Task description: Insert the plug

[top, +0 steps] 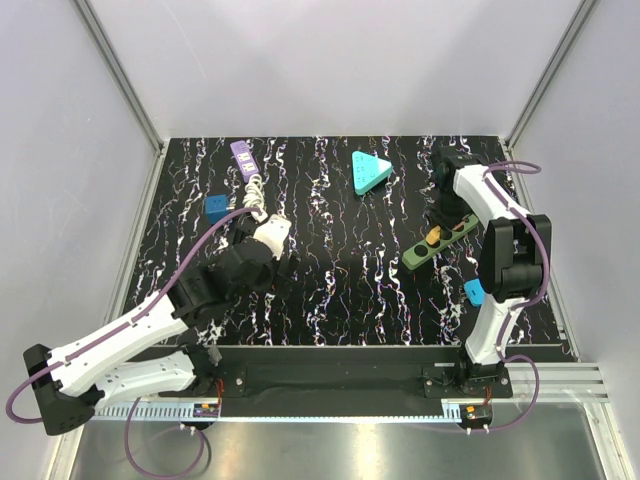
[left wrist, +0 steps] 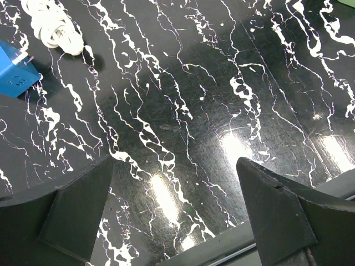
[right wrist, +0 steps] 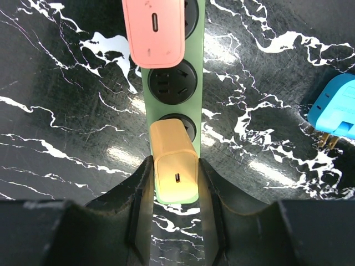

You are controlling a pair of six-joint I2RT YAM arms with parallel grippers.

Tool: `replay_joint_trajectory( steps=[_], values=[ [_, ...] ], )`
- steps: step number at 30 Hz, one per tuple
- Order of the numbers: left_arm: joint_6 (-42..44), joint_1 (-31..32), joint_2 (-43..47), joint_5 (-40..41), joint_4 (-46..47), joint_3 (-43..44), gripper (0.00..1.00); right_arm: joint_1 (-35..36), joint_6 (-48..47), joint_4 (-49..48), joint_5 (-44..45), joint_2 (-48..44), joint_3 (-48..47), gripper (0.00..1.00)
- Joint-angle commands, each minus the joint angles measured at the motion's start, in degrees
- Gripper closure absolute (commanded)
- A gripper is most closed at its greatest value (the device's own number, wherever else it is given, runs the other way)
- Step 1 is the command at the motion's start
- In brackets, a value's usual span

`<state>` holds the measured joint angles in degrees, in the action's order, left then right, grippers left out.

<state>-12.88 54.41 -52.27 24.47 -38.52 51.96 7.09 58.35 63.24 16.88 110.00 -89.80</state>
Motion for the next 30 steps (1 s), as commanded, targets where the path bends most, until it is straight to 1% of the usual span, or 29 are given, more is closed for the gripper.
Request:
replay_joint_trajectory(
  steps=[1,6,15,20,30],
  values=[
    [0.8,-0.1,0.0,1.5,1.5,0.0,0.01,0.0,2.2,-2.6,-1.4,3.6,5.7,1.0],
    [0.8,-0.1,-0.1,1.3,1.4,0.2,0.01,0.0,1.6,-4.5,-2.2,4.4,7.6,1.0],
    [0.8,-0.1,0.4,1.6,1.4,0.1,0.01,0.1,0.6,-4.4,-2.9,9.2,5.1,1.0],
    [0.8,-0.1,0.4,1.6,1.5,0.1,0.01,0.1,0.4,-4.4,-2.6,10.0,4.3,1.0],
    [0.9,-0.1,0.2,1.5,1.5,0.2,0.01,3.5,3.3,-5.8,-1.2,9.8,7.7,1.0]
  ],
)
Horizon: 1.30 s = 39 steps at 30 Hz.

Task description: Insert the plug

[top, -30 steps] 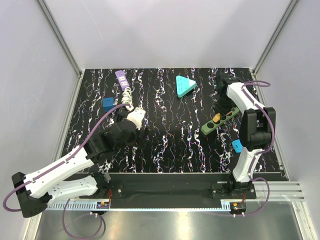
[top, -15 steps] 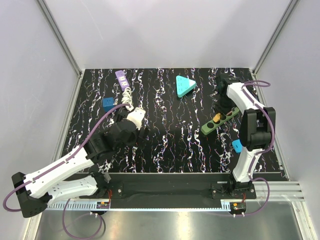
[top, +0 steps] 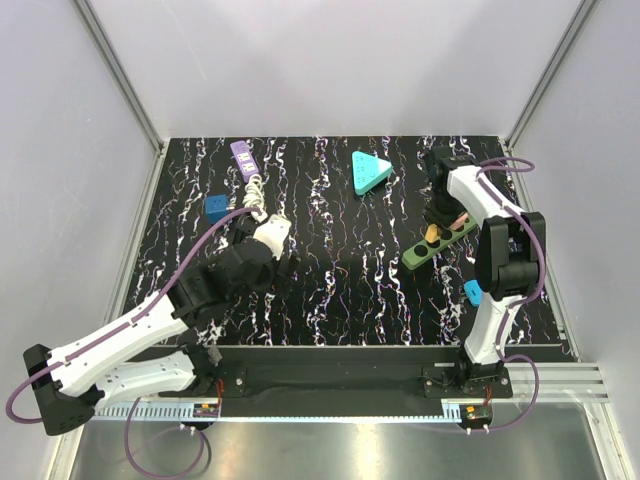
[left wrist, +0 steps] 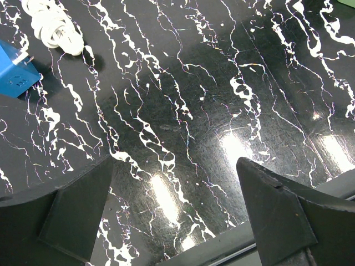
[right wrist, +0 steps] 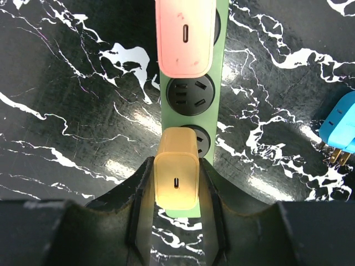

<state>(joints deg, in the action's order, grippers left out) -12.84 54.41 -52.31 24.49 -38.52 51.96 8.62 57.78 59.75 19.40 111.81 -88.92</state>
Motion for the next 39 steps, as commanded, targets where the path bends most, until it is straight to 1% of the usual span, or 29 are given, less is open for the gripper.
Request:
replay_joint_trajectory(
  steps=[1,6,10,13,20,27,34,39],
  values=[
    [0.9,-0.1,0.3,1.4,1.4,0.2,0.01,2.2,3.8,-2.4,-3.7,8.1,7.1,1.0],
    [1.0,-0.1,0.7,1.3,1.4,0.1,0.01,3.3,6.2,-3.6,-3.0,7.1,9.3,1.0],
    [1.0,-0.1,1.1,1.4,1.4,-0.1,0.01,3.2,7.3,-8.0,-2.3,2.5,16.3,1.0],
    [1.2,-0.1,0.7,0.7,1.5,0.2,0.01,2.9,7.6,-9.9,-3.0,0.9,19.0,1.0],
    [1.1,-0.1,0.5,0.4,1.5,0.3,0.01,3.2,7.2,-10.0,-3.9,1.7,18.2,1.0],
    [0.7,-0.1,0.2,0.1,1.7,0.5,0.01,6.4,11.2,-7.5,-1.6,3.2,16.5,1.0],
    [0.8,-0.1,0.2,-1.8,1.8,0.4,0.01,6.4,13.1,-9.9,-3.6,-0.8,21.4,1.0],
    [1.3,-0.1,0.4,-3.0,2.4,0.7,0.01,4.6,12.9,-9.6,-4.9,-0.5,21.4,1.0]
  ],
)
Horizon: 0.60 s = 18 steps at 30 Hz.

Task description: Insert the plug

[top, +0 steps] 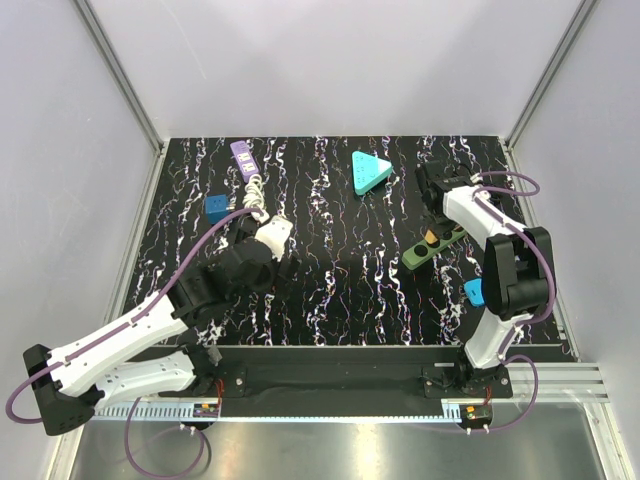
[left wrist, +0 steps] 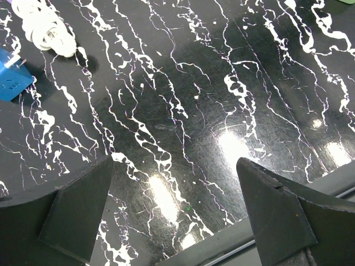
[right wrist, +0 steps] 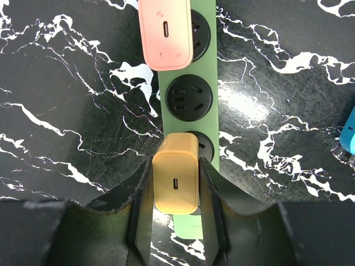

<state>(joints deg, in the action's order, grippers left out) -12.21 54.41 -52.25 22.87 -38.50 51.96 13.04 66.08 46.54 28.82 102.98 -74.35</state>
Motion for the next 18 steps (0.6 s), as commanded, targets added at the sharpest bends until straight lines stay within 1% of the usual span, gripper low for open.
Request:
replay_joint_trajectory(
  steps=[1,10,12,15,18],
  values=[
    [0.7,-0.1,0.3,-1.9,2.5,0.8,0.01,0.2,4.4,4.4,-14.4,8.8,6.7,1.0],
    [-2.0,-0.1,-0.5,-4.4,3.7,3.3,0.01,2.6,3.4,7.8,-13.1,11.3,4.5,1.0],
    [-3.4,-0.1,-0.7,-6.6,4.6,3.8,0.01,2.6,2.6,7.0,-14.0,10.5,5.3,1.0],
    [-6.5,-0.2,-2.8,-8.8,7.6,5.3,0.01,2.6,1.4,5.6,-14.9,9.4,7.1,1.0],
    [-9.7,-0.3,-8.7,-12.0,9.2,9.9,0.01,2.6,0.3,4.3,-16.5,7.8,8.8,1.0]
  ],
)
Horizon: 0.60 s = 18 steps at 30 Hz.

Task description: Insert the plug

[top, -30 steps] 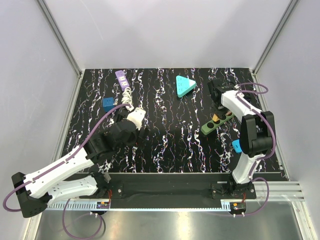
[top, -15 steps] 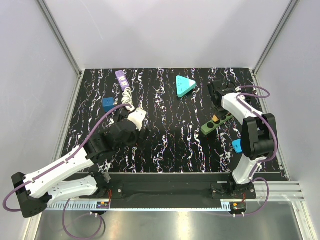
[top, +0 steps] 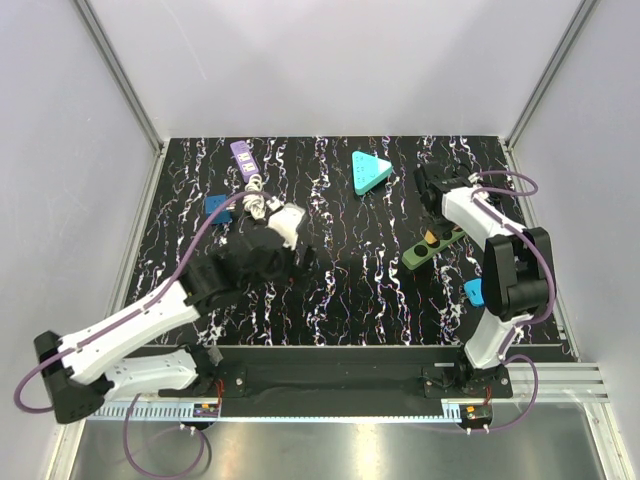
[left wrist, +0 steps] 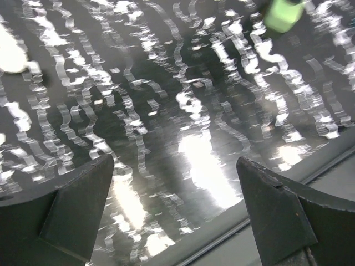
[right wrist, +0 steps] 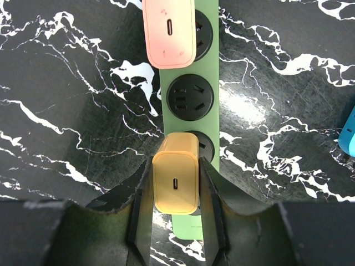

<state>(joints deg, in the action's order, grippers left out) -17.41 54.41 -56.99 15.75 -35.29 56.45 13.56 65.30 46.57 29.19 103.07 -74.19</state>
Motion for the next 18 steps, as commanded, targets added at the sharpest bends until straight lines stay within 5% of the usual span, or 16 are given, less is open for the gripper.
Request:
replay_joint_trajectory(
  steps=[1,7,18],
  values=[
    [-5.3,-0.3,-6.5,-5.9,6.0,6.3,0.01,2.1,0.7,4.2,-17.1,7.6,8.8,1.0],
    [-10.0,-0.4,-5.2,-9.9,8.0,6.3,0.01,2.1,0.2,4.1,-20.7,8.6,8.3,1.0],
    [-5.0,-2.5,2.8,-8.6,4.1,5.4,0.01,-0.5,-2.9,2.4,-20.5,8.0,7.3,1.0]
  ],
)
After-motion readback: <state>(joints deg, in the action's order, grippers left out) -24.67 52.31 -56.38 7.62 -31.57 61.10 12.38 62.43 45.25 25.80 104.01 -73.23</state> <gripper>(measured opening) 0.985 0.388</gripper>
